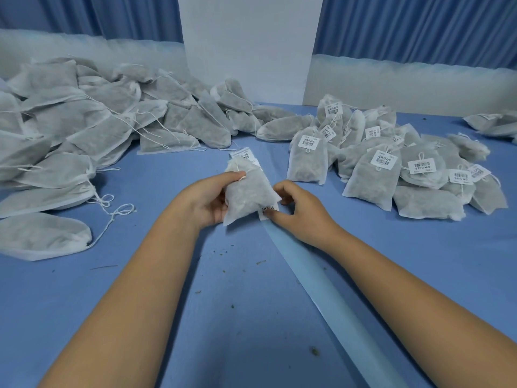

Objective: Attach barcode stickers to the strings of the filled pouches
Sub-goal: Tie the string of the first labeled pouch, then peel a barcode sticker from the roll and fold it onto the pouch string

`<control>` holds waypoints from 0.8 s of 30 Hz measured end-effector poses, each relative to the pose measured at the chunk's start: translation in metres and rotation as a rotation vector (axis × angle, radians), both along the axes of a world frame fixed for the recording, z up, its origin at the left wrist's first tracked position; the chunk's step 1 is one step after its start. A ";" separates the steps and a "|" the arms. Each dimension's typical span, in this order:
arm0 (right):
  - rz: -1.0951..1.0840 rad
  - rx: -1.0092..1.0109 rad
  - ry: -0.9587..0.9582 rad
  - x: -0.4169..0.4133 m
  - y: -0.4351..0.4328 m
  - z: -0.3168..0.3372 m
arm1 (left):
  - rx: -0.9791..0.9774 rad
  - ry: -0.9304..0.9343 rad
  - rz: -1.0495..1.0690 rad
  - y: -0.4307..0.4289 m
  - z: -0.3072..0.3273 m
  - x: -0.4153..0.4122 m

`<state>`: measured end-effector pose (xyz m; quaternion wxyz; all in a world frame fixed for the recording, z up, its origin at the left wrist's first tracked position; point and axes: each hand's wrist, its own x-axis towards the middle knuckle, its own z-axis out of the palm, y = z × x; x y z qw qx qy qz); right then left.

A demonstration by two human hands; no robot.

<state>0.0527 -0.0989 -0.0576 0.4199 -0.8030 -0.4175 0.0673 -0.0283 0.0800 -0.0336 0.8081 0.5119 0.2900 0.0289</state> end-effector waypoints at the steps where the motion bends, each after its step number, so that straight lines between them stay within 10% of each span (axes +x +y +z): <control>1: 0.009 0.003 0.008 0.000 -0.001 0.001 | -0.054 -0.005 0.001 0.000 0.000 0.000; 18: -0.008 0.208 -0.454 -0.006 -0.006 0.005 | -0.242 -0.028 0.042 0.001 0.002 0.000; 24: -0.072 0.382 -0.026 -0.008 -0.009 0.011 | 0.058 0.018 0.067 0.002 0.001 -0.002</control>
